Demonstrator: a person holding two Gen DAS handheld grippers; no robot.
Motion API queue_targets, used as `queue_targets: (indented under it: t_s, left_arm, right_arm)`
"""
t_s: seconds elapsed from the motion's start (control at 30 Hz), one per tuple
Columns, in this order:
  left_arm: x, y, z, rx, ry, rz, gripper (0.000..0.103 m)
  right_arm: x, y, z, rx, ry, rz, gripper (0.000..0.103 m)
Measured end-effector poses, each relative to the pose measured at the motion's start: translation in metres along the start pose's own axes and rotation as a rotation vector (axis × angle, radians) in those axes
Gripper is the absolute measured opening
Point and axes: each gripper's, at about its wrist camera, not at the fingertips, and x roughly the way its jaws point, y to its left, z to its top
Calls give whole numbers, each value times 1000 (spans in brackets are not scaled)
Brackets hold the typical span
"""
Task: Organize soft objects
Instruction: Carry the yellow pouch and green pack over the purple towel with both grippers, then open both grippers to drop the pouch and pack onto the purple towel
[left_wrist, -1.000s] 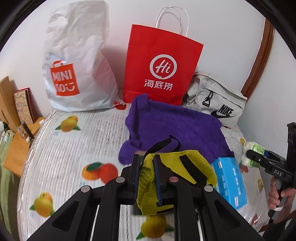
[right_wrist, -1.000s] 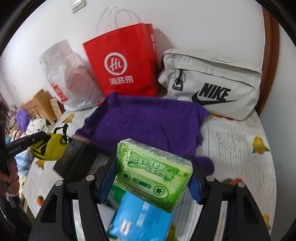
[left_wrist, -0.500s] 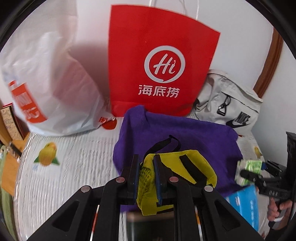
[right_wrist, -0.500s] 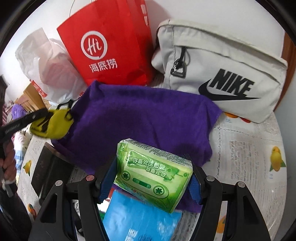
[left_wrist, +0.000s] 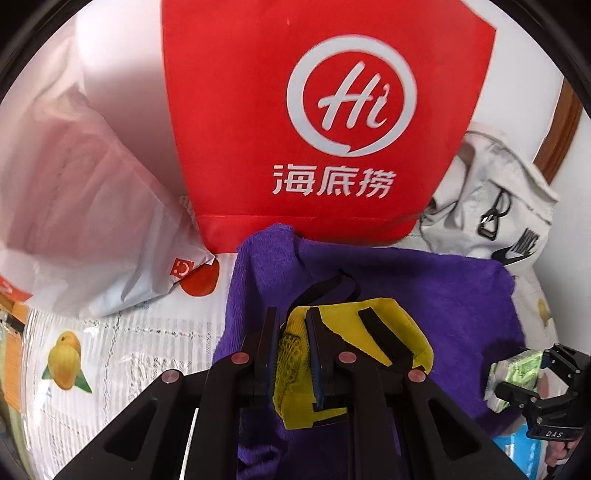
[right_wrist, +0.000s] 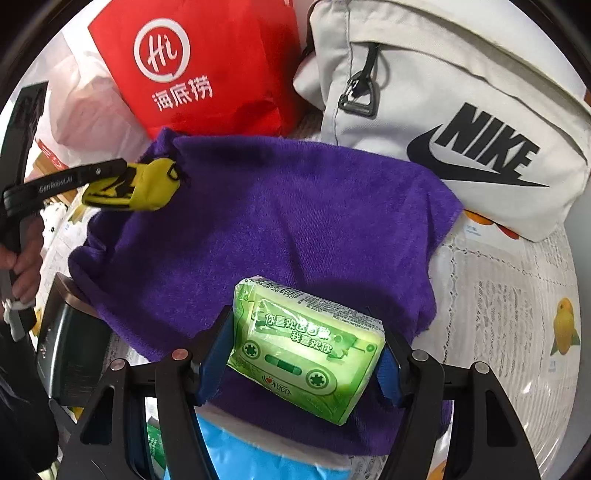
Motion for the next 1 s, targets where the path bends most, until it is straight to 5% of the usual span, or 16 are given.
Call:
queue_targets:
  t_s: [0.37,0.47,0.63,0.83,1.0]
  left_arm:
    - [24,1,10,-2,44,-15,17]
    - [21,1,10,1,45,-5,22]
    - [13,2,11,-3,38,-1,49]
    - [-16,-2,5,0,13,69,66]
    - [-49,0,-9,-25,-1,171,68]
  right_arm:
    - [17,0,4,-3,51,10,70]
    - [20,4,4,-12,54,15,78]
    - [19,13,7,-31,42,-19,78]
    - [-3,18,5,-30,-14,-52,80]
    - [-29,18,-2,31,-66,-45,80]
